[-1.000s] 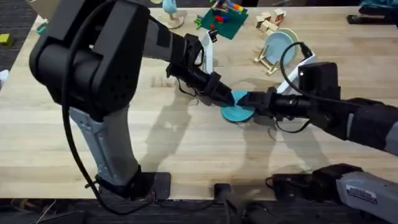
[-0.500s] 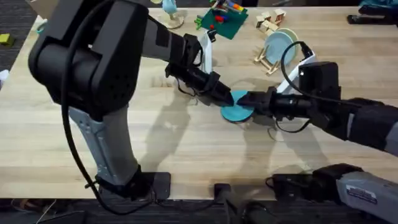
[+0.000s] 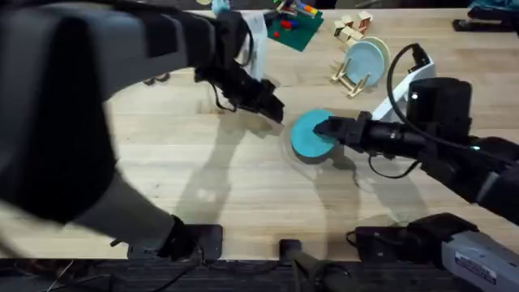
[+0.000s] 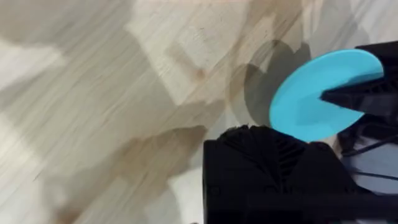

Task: Pick up the plates from the table one by one and place each into a slot on the dish rack.

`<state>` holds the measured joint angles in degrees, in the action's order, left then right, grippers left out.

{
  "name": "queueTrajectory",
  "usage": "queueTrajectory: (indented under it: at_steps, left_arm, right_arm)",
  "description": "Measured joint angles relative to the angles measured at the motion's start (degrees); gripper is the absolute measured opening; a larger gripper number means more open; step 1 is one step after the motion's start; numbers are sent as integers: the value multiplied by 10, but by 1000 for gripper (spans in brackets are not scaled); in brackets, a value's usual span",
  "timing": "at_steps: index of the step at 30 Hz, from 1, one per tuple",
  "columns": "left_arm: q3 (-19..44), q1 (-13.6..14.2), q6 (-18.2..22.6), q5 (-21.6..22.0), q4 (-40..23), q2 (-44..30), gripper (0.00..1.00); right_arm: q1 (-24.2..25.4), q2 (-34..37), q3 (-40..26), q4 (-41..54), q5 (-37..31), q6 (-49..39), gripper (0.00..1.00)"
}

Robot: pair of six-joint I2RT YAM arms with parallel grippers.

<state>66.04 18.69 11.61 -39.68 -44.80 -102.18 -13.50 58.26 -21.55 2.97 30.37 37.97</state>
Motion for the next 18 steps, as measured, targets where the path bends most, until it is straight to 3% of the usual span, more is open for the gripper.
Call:
queueTrajectory:
  at_steps: [5,10,18]
  left_arm:
    - [0,-1,-15,67,-28,105,41]
    - [0,-1,-31,119,-49,200,41]
    - [0,-1,-36,180,-102,308,41]
  right_arm:
    - [0,-40,-51,137,-29,-49,39]
    - [0,-51,-162,277,-82,-134,35]
    - [0,-51,-318,404,-175,-270,30]
